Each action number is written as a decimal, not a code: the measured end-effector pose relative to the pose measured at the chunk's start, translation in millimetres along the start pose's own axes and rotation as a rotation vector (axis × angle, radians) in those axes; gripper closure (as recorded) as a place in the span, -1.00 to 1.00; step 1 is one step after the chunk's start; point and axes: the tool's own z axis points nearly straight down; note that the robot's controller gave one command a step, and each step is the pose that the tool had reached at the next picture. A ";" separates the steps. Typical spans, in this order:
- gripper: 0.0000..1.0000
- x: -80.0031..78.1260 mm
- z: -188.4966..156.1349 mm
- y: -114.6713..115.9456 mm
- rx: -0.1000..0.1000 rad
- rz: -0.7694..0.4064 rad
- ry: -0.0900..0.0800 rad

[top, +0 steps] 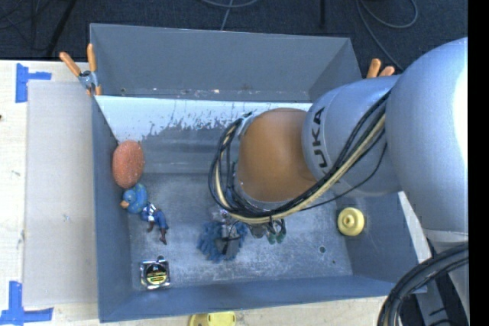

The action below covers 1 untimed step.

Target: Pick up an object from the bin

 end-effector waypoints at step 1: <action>1.00 1.2 -0.5 1.3 0.002 -0.003 -0.004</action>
Offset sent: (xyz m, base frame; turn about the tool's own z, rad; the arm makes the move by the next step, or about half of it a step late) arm 0.0086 -0.0099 -0.0018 -0.0140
